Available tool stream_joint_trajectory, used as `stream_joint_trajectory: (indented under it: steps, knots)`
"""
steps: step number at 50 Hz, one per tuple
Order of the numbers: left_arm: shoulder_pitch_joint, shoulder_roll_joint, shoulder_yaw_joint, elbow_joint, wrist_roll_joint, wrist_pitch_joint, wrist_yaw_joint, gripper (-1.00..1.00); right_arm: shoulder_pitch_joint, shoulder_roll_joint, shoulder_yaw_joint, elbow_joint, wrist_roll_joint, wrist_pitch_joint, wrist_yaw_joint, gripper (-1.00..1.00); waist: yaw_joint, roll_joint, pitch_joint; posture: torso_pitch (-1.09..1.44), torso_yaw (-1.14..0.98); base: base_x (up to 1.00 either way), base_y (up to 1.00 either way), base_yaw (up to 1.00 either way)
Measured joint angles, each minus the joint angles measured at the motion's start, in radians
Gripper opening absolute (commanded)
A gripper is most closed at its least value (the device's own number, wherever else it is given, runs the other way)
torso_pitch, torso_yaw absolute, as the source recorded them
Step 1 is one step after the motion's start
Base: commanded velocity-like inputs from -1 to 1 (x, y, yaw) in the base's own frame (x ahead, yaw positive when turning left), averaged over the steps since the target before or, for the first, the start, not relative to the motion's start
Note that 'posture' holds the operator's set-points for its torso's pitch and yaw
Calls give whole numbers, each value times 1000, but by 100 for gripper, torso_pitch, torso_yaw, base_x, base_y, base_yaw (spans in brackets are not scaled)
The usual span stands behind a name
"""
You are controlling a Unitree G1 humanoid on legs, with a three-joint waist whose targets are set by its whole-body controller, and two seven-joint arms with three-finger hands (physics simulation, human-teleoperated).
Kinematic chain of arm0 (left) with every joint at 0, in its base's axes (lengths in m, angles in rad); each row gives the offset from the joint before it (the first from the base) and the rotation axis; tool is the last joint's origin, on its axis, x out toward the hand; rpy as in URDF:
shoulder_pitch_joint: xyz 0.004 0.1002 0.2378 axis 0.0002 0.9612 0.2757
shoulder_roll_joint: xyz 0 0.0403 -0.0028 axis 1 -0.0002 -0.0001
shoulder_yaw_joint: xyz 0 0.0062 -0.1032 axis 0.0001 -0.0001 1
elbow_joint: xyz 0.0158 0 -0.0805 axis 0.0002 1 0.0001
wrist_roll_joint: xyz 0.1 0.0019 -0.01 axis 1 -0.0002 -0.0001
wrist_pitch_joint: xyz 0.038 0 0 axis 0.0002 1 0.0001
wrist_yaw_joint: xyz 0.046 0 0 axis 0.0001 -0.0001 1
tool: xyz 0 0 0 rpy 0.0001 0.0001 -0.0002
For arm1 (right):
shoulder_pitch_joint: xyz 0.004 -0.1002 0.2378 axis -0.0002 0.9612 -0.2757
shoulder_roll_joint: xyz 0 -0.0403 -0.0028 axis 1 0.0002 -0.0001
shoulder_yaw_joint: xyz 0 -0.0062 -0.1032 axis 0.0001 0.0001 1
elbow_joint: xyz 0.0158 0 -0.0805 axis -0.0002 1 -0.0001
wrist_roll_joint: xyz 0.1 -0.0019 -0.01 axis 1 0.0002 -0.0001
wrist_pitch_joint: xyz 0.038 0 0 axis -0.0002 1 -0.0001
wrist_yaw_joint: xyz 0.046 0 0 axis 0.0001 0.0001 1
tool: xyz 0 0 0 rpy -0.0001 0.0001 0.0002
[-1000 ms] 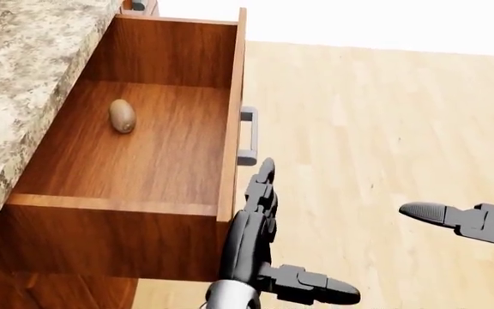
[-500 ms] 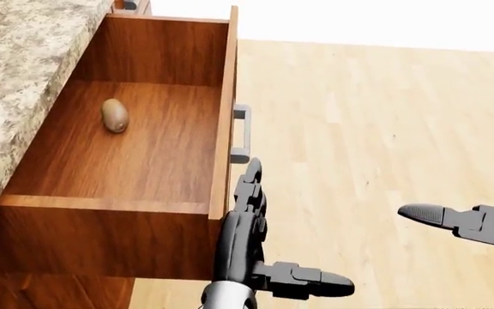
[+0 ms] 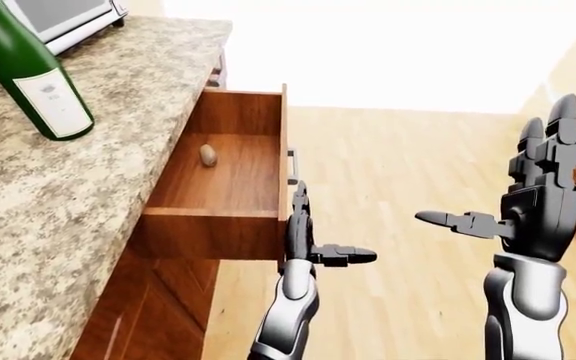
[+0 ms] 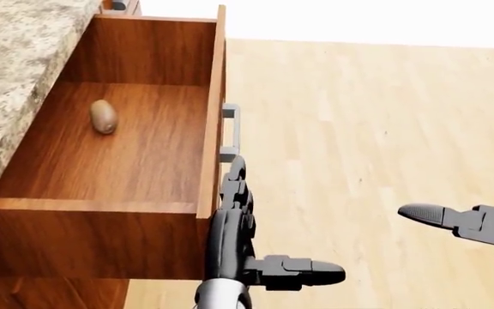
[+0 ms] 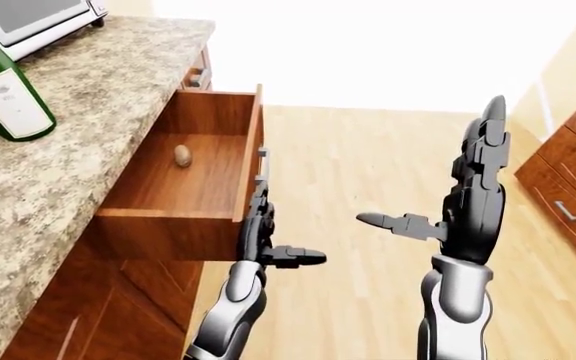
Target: Close the right drawer.
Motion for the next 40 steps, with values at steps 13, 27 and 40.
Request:
stream_joint_trajectory:
  steps: [13, 27, 40]
  knots:
    - [6, 6, 5, -7, -15, -16, 28, 100, 1, 1, 1, -2, -1, 1, 1, 100, 0, 0, -1, 0, 0, 0, 0, 0]
    - [-13, 10, 23, 12, -31, -27, 62, 100, -2, 0, 2, -3, -1, 4, 0, 100, 1, -1, 0, 0, 0, 0, 0, 0]
    - [-30, 28, 63, 15, -49, -44, 122, 100, -2, -3, -6, -9, 1, 8, -3, 100, -5, 4, -1, 0, 0, 0, 0, 0]
